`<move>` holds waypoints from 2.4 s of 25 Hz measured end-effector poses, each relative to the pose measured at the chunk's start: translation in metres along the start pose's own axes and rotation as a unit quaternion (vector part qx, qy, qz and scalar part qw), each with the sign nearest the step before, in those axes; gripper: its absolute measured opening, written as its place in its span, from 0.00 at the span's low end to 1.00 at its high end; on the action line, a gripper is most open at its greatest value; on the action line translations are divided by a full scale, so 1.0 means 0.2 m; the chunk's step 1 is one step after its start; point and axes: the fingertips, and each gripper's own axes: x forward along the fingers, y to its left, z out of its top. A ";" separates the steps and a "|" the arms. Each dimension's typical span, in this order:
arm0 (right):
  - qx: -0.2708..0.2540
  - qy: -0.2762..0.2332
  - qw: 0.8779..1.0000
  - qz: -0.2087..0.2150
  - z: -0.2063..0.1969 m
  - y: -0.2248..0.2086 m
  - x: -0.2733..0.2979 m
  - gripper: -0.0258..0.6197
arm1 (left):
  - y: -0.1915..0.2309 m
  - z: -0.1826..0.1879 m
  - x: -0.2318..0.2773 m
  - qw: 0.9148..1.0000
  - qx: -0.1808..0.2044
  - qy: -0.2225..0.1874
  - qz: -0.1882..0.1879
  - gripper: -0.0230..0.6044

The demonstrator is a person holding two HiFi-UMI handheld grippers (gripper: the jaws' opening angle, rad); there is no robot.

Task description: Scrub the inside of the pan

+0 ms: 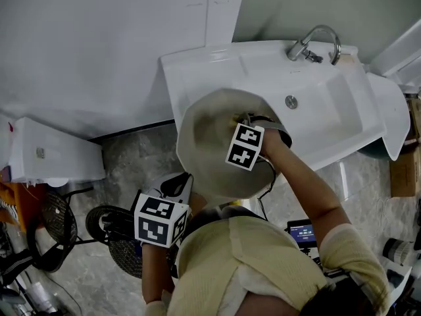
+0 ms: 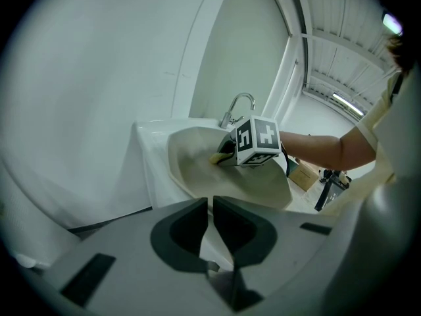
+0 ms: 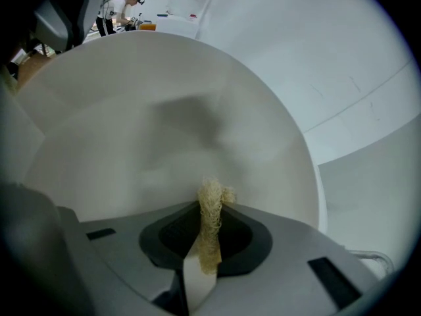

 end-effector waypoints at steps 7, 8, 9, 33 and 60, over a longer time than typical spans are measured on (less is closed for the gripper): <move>0.021 -0.019 1.000 -0.005 0.04 -0.01 0.00 0.15 | 0.00 0.00 0.00 1.000 0.000 -0.001 0.000 0.16; 0.022 -0.022 0.999 -0.007 0.05 -0.01 0.00 0.15 | 0.00 0.00 0.00 1.000 0.000 -0.001 0.000 0.16; 0.024 -0.027 0.999 -0.007 0.06 -0.01 0.00 0.15 | 0.00 0.00 0.00 1.000 0.000 -0.001 0.001 0.16; 0.198 -0.121 0.967 0.101 0.15 0.06 -0.09 0.15 | 0.00 0.00 0.01 1.000 0.002 -0.002 0.003 0.16; 0.011 -0.154 0.949 0.275 0.29 0.55 -0.27 0.15 | 0.00 0.00 0.00 1.000 -0.002 -0.003 0.002 0.16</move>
